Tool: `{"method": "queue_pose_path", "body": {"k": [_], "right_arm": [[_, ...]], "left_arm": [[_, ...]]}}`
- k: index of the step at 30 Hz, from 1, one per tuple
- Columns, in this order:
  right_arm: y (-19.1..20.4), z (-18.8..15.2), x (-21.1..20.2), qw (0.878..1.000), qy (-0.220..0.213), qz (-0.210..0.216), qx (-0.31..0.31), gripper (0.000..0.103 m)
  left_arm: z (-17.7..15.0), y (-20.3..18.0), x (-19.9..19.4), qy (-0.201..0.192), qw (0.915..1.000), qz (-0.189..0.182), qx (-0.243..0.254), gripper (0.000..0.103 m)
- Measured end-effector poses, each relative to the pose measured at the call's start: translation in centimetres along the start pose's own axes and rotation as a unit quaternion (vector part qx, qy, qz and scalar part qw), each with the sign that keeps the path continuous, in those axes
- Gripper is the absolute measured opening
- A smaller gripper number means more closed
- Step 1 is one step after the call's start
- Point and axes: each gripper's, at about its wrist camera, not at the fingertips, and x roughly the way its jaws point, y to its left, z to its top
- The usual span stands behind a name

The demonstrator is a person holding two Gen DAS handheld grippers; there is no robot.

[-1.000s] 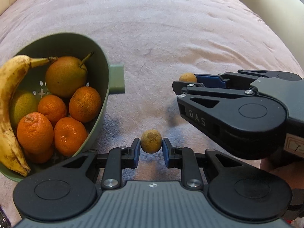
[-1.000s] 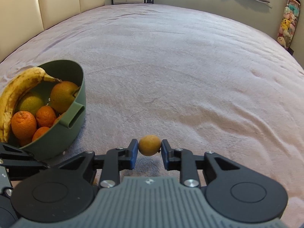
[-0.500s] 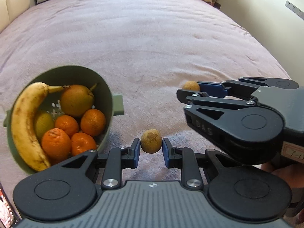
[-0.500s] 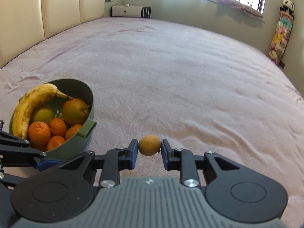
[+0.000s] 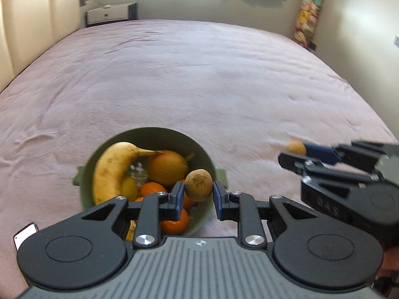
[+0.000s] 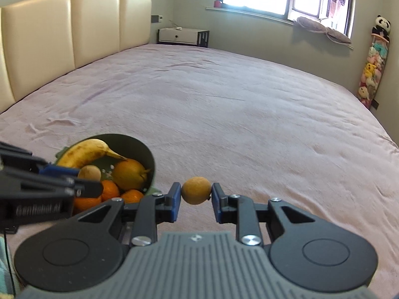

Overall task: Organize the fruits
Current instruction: 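Carry both longans over the green colander with both tools, then open both tools to drop the longans into the colander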

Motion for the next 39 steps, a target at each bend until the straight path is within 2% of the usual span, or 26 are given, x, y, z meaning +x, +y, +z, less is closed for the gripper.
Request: {"method": "queue_pose_path", "body": {"k": [7,14,21,33,39], "right_arm": [[2.4,1.1,-0.4,0.999,-0.005,0.028,-0.021,0.023],[4.9,1.8,1.1,0.997,0.005,0.051,-0.052,0.023],[7.2,2.3,3.9,0.993,0.02,0.066,-0.096,0.023],[8.4,2.2,8.3,0.986,0.044,0.072,-0.144,0.023],[8.3,1.6,9.9,0.984,0.058,0.076,-0.148,0.023]], "left_arm": [[0.7,2.4,-0.1,-0.014,0.9992,0.034,-0.018,0.027],[1.2,4.7,1.0,-0.001,0.998,0.044,-0.046,0.027],[1.3,6.6,3.0,0.013,0.9955,0.038,-0.086,0.027],[0.6,7.6,6.6,0.051,0.9925,0.039,-0.104,0.027],[0.4,7.2,7.5,0.053,0.9934,0.027,-0.098,0.027]]}}
